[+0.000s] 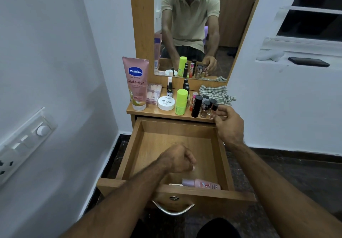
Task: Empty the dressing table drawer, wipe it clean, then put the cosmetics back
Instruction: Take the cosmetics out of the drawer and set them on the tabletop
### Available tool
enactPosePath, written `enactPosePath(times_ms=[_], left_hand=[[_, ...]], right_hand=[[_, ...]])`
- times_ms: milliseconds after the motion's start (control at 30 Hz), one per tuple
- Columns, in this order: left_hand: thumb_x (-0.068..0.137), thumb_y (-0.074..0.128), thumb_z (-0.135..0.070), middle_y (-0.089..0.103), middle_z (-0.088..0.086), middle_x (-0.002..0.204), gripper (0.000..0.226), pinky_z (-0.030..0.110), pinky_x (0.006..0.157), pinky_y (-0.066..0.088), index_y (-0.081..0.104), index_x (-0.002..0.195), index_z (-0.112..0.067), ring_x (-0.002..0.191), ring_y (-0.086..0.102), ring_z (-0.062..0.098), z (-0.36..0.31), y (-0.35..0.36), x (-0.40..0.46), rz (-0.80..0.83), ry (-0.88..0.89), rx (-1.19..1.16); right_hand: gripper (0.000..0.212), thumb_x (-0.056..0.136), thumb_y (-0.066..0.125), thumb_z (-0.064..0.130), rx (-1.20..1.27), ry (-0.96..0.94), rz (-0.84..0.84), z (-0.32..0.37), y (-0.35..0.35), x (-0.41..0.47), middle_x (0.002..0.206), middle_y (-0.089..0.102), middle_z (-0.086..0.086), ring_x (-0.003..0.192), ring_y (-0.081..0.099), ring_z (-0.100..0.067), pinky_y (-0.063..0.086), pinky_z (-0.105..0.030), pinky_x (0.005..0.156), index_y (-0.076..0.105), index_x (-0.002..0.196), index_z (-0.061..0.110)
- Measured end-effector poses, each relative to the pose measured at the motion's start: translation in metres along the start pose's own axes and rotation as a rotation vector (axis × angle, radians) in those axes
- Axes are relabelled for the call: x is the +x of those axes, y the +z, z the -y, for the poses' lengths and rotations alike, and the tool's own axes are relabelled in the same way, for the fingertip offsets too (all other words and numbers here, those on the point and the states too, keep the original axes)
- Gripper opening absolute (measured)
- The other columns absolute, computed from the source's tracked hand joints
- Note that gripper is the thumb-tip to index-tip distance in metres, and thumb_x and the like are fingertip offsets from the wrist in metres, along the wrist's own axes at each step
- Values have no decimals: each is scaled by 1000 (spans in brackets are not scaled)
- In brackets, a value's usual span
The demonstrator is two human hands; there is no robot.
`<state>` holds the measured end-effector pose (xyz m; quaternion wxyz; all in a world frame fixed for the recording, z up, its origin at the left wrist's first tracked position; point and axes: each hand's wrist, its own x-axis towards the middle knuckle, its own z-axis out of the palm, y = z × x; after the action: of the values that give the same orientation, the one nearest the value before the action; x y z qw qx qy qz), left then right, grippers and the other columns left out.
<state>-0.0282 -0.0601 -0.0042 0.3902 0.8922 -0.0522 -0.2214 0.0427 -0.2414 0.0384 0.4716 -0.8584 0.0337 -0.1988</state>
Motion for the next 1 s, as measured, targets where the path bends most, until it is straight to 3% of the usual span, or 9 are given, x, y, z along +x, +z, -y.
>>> enactPosePath(times_ms=[67,167,333,500,767,867,1000], left_hand=[[85,79,-18,71,-10,89,10,31,80,58,74,91,-24,86,68,7,1,-1,0,55,-15,-5],[86,79,-17,70,-11,83,12,23,64,50,75,97,-21,76,65,5,1,-2,-1,133,-35,1],[85,80,-24,68,-11,93,21,30,87,55,75,104,-21,94,65,8,0,0,-1,205,-44,76],[84,80,-24,70,-7,108,23,39,100,53,75,107,-20,106,64,11,2,1,0,211,-63,100],[80,83,-37,71,-12,108,28,40,101,51,76,106,-27,107,64,10,4,-1,0,280,-71,167],[81,82,-37,74,-13,98,20,36,94,56,76,98,-29,96,67,6,5,5,1,292,-74,191],[85,79,-32,73,-13,90,11,37,92,57,75,93,-27,87,67,4,6,10,2,291,-48,226]], right_hand=[[32,93,72,17,14,5,-7,0,0,-1,98,70,10,84,62,5,51,-15,77,65,124,18],[33,93,72,17,31,10,2,2,-1,-4,104,73,5,91,67,-4,56,-25,86,64,125,16],[31,94,71,19,9,30,-3,5,-1,-5,109,75,4,94,67,-6,56,-30,88,64,124,18],[31,93,71,23,-45,64,-11,8,0,-5,110,76,6,98,69,-12,57,-40,87,64,123,22],[31,92,72,17,71,69,-12,1,1,-7,112,75,3,99,69,-7,56,-28,91,63,122,17],[25,93,71,15,120,74,-78,3,-1,-15,106,72,5,92,67,-4,48,-6,75,62,116,17],[12,94,67,20,29,-28,-86,4,-8,-40,91,63,19,79,59,6,41,-13,65,60,102,27]])
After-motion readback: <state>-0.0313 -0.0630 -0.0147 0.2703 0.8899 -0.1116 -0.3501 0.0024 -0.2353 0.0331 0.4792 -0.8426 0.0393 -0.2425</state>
